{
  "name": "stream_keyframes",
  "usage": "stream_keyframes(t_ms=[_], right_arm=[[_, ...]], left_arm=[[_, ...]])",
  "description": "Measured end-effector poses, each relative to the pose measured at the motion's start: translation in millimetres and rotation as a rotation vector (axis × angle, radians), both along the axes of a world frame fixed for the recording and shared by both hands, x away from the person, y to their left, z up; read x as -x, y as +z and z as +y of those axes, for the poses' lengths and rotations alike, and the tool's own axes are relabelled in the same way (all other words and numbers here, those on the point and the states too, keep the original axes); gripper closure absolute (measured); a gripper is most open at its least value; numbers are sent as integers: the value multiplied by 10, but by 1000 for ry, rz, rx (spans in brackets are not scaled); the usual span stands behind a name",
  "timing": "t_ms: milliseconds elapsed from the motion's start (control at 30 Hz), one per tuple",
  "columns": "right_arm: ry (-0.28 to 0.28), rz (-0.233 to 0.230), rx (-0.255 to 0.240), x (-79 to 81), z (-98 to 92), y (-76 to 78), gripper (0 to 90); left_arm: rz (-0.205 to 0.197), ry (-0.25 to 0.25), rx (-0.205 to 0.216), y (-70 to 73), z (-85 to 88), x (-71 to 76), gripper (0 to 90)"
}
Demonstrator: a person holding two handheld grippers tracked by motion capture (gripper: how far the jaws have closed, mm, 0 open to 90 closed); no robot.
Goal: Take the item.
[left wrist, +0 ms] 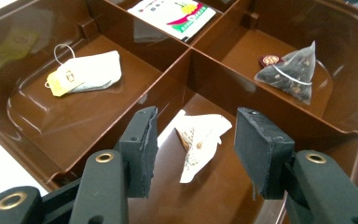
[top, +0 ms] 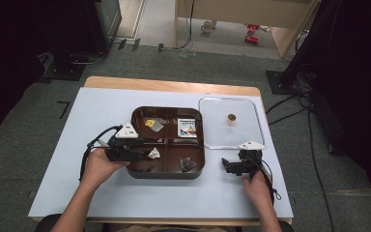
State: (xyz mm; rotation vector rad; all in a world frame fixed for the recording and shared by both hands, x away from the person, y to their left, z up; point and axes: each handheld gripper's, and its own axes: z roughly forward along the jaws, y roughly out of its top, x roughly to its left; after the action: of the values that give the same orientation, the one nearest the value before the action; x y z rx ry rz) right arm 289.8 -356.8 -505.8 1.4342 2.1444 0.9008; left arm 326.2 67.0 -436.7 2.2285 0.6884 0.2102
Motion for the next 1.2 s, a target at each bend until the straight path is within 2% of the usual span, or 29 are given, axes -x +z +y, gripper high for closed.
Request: stream_keyframes(t_ms=[100, 233, 267, 300, 500, 567, 867, 933, 967, 1033, 1067, 1100, 1133, 1200], right_arm=[[0, 0, 0, 0, 0, 0, 0], [0, 0, 0, 0, 0, 0, 0], [0, 0, 0, 0, 0, 0, 0], [0, 0, 0, 0, 0, 0, 0], [0, 0, 0, 0, 0, 0, 0], [0, 0, 0, 0, 1, 0, 0], [0, -1, 1, 1, 1, 0, 0], [0, -1, 1, 1, 1, 0, 0], [0, -1, 1, 1, 1, 0, 0], [0, -1, 1, 1, 1, 0, 0], [0, -1, 1, 1, 1, 0, 0], [0, -1, 1, 1, 1, 0, 0], [0, -2, 1, 1, 1, 0, 0], [0, 0, 0, 2, 2, 0, 0]], left_arm=[[5, -7, -11, -25, -31, -6, 495], [12, -23, -57, -87, -100, -12, 494], [12, -23, -57, -87, -100, -12, 494], [15, -30, -79, -109, -123, -17, 494], [20, -43, -100, -144, -185, -14, 506], [25, -44, -122, -156, -203, -11, 517], [-5, -33, -179, -165, -250, 11, 535], [-19, -46, -207, -172, -277, 23, 528], [-19, -46, -207, -172, -277, 23, 529], [1, -66, -216, -190, -315, 24, 552], [18, -71, -239, -214, -349, 29, 559], [18, -71, -239, -214, -349, 29, 572], [25, -87, -276, -243, -389, 37, 585], [43, -92, -278, -247, -399, 26, 625]])
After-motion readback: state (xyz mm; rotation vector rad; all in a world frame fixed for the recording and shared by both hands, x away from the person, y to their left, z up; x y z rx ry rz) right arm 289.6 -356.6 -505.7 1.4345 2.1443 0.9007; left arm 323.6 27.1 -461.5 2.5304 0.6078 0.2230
